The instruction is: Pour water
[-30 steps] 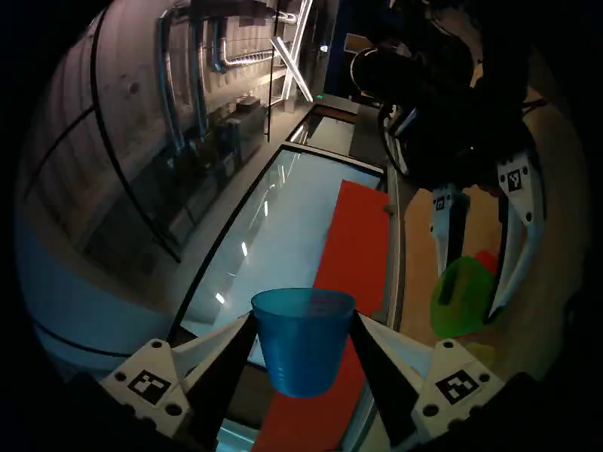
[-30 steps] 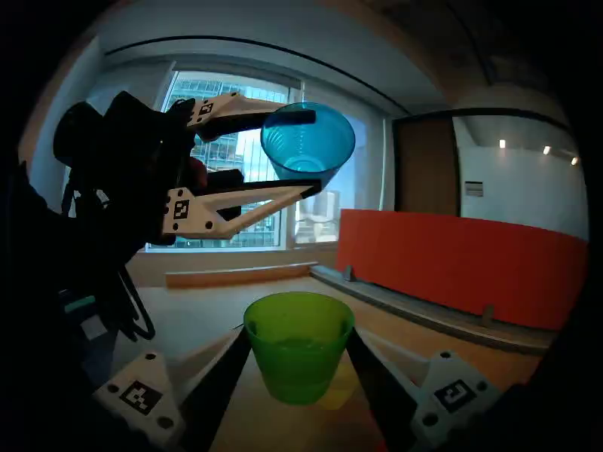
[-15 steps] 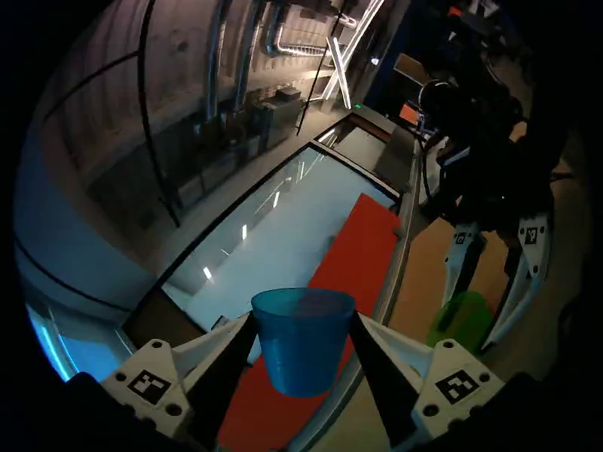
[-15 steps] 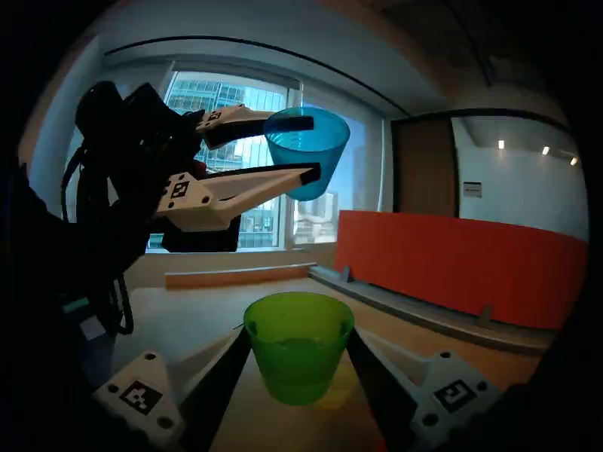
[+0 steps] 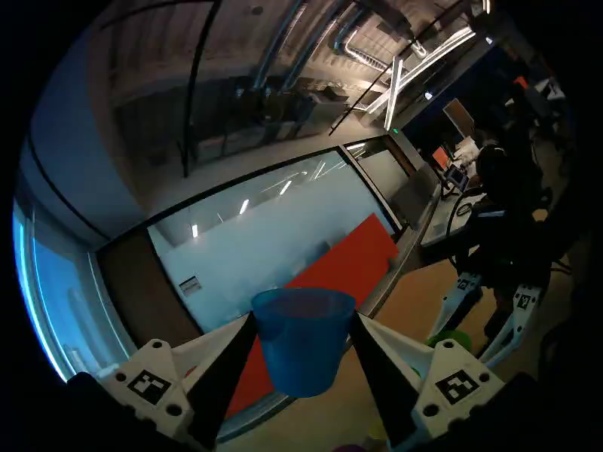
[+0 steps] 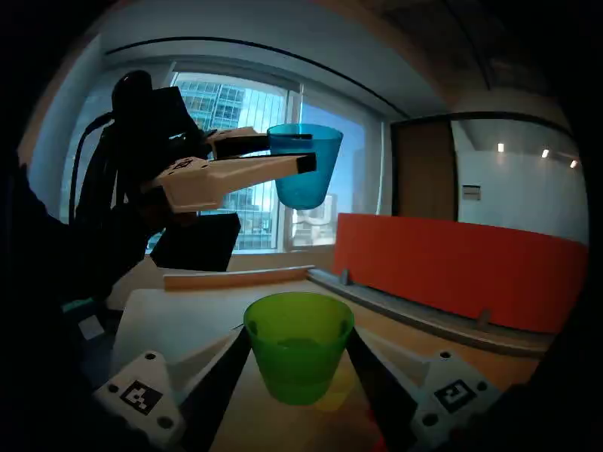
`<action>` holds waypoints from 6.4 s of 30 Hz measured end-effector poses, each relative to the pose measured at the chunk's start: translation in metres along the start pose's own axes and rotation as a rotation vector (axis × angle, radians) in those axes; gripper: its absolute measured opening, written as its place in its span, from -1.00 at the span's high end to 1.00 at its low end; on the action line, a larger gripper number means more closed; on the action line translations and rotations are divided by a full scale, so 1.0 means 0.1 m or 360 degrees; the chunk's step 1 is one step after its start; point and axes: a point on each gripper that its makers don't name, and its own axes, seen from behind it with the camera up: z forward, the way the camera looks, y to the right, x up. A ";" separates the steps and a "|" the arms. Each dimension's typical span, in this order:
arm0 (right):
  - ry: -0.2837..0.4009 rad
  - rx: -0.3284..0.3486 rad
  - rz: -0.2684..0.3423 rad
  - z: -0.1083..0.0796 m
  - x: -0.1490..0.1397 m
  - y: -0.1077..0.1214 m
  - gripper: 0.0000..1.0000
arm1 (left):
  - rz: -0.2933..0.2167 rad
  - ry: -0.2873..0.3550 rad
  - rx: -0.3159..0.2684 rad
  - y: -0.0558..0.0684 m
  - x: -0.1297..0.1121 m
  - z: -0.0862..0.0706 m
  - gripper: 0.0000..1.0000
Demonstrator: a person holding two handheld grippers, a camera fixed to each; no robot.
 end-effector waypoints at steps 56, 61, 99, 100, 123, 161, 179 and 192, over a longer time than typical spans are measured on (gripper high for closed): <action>-0.0069 -0.0099 0.0037 -0.26 -0.03 0.23 -0.78 | -0.0825 -0.0204 -0.0084 -0.04 -0.81 -0.13 -0.71; -0.0088 -0.0109 0.0029 -0.27 -0.05 0.25 -0.78 | -0.0810 -0.0237 -0.0092 0.00 -0.93 -0.17 -0.71; -0.0396 -0.0073 0.0086 -0.34 -0.83 0.27 -0.78 | -0.0775 -0.0602 -0.0326 0.86 -1.99 -0.56 -0.72; -0.0407 -0.0072 0.0085 -0.34 -0.85 0.28 -0.78 | -0.0769 -0.0615 -0.0334 0.89 -2.02 -0.56 -0.72; -0.0657 -0.0024 0.0098 -0.22 -1.48 0.30 -0.78 | -0.0670 -0.0895 -0.0536 1.44 -2.71 -0.67 -0.73; -0.0861 0.0035 0.0074 -0.10 -2.09 0.25 -0.79 | -0.0625 -0.1067 -0.0700 1.75 -3.29 -0.74 -0.73; -0.0875 0.0022 0.0076 -0.15 -2.21 0.24 -0.82 | -0.0677 -0.1065 -0.0724 1.75 -3.32 -0.81 -0.73; -0.0871 0.0000 0.0079 -0.15 -2.20 0.24 -1.00 | -0.0673 -0.1098 -0.0750 1.77 -3.38 -0.83 -0.88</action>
